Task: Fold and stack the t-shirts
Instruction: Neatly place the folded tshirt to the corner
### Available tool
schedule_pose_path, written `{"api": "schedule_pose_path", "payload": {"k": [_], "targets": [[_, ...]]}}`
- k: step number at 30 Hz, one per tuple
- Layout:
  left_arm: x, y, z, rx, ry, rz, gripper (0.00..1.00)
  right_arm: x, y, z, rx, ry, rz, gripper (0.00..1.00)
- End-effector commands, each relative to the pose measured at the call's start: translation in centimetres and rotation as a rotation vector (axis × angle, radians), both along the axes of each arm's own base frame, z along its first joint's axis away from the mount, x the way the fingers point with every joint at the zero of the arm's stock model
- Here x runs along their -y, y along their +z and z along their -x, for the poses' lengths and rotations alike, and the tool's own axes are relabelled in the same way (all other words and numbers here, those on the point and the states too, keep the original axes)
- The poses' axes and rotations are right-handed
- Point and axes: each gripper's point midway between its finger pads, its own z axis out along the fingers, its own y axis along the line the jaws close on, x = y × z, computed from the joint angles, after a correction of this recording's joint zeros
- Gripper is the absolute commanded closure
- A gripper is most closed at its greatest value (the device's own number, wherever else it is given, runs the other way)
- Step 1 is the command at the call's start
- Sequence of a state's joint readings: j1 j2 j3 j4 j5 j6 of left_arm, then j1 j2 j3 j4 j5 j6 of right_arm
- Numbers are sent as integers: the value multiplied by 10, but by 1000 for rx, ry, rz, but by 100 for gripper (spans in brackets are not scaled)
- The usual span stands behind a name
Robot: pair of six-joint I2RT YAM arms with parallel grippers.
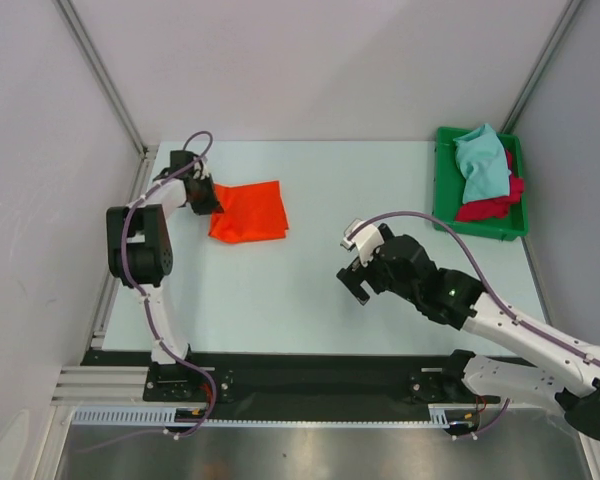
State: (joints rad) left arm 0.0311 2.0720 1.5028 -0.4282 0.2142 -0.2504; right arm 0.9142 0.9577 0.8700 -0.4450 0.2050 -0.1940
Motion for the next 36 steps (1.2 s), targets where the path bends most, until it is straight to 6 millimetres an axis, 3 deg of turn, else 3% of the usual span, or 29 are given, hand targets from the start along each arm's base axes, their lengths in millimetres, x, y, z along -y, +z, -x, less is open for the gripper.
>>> {"api": "schedule_pose_path", "payload": {"k": [1,3,4,7,10,13,15,20,23,24,25,28,36], "targets": [[2,18,-22,122,-181,106,94,0,-11,7,-58,19,25,0],[24,13,-19,109,-241,253,81,1,-3,-1,-24,25,57,0],[28,13,-23,130,-249,281,68,-1,-4,-7,-17,23,67,0],[37,4,-19,130,-238,360,48,-7,-3,-22,-23,29,33,0],[35,-4,-16,100,-228,406,38,-16,2,-28,-31,35,-5,0],[26,-9,-14,67,-224,373,37,-20,2,-29,-33,46,-11,0],[17,-9,-16,59,-230,316,37,-18,2,-28,-32,37,-17,0],[-8,-24,4,-30,-206,178,44,-14,1,-26,-37,8,-32,0],[-19,-22,0,-14,-155,175,62,-16,-2,-24,-46,8,-40,0],[-23,-20,-5,1,-140,155,74,-17,-2,-24,-46,9,-40,0],[-29,-18,-9,12,-125,132,80,-18,-4,-24,-49,10,-37,0],[-54,-8,-23,36,-73,0,100,-22,-10,-21,-64,17,-20,0],[-156,36,-66,42,90,-516,100,-17,-18,-18,-112,0,25,0]]}}
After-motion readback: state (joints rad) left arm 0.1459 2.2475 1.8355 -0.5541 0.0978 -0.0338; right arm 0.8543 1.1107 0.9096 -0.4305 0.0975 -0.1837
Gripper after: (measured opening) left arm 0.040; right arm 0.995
